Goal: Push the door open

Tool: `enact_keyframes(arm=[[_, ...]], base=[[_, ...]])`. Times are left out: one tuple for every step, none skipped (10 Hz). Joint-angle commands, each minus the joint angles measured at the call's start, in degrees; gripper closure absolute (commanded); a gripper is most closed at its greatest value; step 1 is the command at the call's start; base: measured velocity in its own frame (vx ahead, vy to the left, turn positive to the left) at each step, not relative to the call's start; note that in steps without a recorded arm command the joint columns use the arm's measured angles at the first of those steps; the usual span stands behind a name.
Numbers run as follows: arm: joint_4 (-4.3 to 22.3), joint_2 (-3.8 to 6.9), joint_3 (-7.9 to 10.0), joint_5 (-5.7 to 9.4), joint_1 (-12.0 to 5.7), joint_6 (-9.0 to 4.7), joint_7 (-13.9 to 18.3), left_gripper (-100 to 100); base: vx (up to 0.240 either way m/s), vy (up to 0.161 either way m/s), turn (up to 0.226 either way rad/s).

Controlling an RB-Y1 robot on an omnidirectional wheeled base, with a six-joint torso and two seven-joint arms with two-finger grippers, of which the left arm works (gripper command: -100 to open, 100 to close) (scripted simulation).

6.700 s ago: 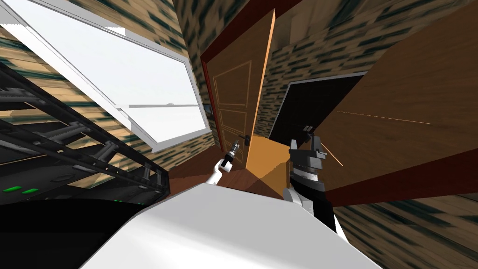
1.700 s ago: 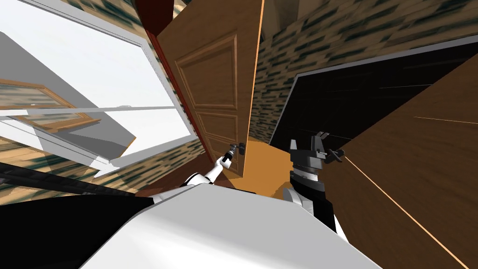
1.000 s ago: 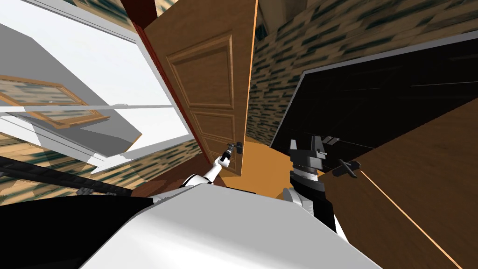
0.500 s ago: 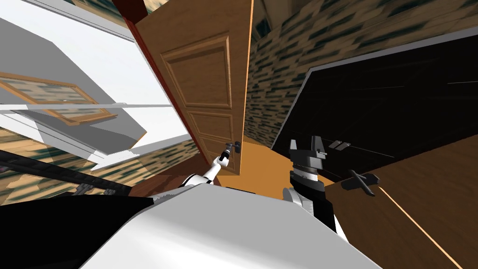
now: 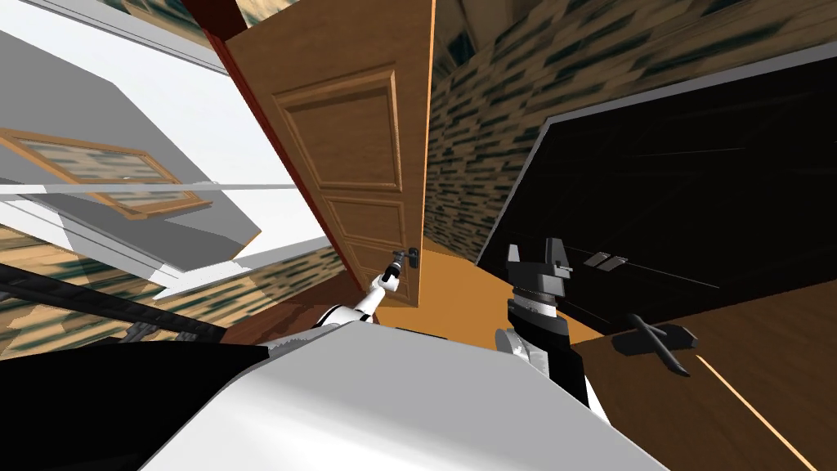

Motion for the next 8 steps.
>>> enact_keyframes(arm=[[-1.1, 0.6, 0.87, 0.2, 0.16, 0.06, -0.3, 100], [-1.1, 0.8, 1.37, 0.32, 0.2, 0.06, -0.4, 100], [-1.0, 1.0, 1.96, 0.47, 0.26, 0.05, -0.6, 100], [-1.0, 1.21, 2.55, 0.62, 0.31, 0.05, -0.8, 100], [-1.0, 1.43, 3.2, 0.79, 0.37, 0.04, -1.0, 100], [-0.9, 1.64, 3.84, 0.95, 0.43, 0.04, -1.2, 100], [-0.9, 1.85, 4.53, 1.12, 0.49, 0.03, -1.4, 100], [-0.9, 2.07, 5.22, 1.3, 0.55, 0.02, -1.6, 100]], base=[[0.17, -0.084, 0.05], [0.195, -0.104, 0.04], [0.21, -0.104, 0.056], [0.197, -0.109, 0.065], [0.176, -0.115, 0.076], [0.175, -0.114, 0.077], [0.187, -0.125, 0.06], [0.176, -0.121, 0.069]])
